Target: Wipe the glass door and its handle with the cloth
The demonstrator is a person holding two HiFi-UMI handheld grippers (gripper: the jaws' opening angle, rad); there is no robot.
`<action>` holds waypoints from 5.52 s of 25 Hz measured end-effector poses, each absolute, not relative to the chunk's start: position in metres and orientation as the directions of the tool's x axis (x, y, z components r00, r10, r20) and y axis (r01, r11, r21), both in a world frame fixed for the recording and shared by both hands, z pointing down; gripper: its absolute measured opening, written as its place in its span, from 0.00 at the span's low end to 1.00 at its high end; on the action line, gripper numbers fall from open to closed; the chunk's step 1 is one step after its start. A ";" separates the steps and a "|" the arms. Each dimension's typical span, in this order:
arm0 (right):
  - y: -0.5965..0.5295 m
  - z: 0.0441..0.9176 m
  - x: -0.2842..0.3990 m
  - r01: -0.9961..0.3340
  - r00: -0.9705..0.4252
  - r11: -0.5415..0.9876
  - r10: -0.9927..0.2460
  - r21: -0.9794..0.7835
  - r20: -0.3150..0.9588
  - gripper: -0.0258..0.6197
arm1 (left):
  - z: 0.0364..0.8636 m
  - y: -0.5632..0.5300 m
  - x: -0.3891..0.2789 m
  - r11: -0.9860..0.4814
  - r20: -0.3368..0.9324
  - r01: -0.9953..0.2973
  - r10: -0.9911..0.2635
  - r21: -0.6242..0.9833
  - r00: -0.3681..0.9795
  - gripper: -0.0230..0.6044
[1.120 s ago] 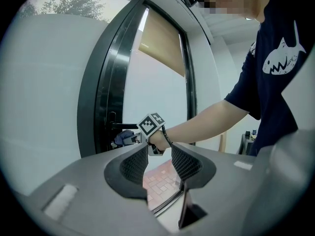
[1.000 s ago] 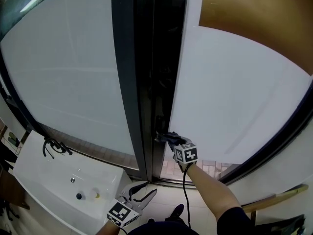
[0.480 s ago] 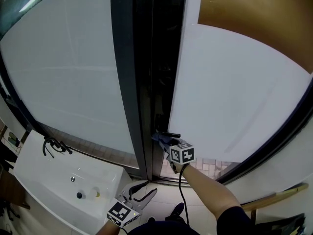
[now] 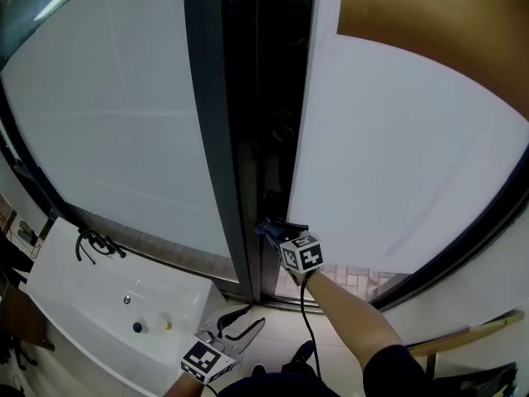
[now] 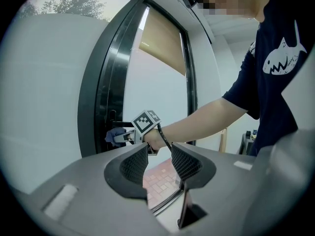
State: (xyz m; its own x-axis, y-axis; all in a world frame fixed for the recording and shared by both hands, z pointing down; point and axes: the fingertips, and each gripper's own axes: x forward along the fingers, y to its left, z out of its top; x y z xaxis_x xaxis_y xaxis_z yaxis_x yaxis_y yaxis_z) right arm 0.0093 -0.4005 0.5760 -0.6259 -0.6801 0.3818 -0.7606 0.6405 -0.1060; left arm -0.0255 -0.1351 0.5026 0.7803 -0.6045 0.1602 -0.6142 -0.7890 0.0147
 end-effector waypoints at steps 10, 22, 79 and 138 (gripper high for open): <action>-0.405 0.603 0.046 -0.807 -0.558 0.584 -0.704 -0.089 0.439 0.29 | 0.503 -0.139 -0.018 -0.800 0.169 -0.600 -0.589 0.017 0.790 0.27; -0.387 0.612 0.065 -0.811 -0.569 0.562 -0.694 -0.162 0.442 0.29 | 0.503 -0.139 -0.024 -0.800 0.159 -0.600 -0.590 0.018 0.791 0.27; -0.408 0.640 0.024 -0.778 -0.625 0.523 -0.591 -0.348 0.509 0.29 | 0.507 -0.135 -0.040 -0.764 0.173 -0.644 -0.631 0.026 0.756 0.27; 0.006 0.490 0.191 -0.867 -0.498 0.487 -0.858 -0.107 0.128 0.30 | 0.495 -0.003 0.025 -0.900 0.177 -0.437 -0.427 0.016 0.887 0.27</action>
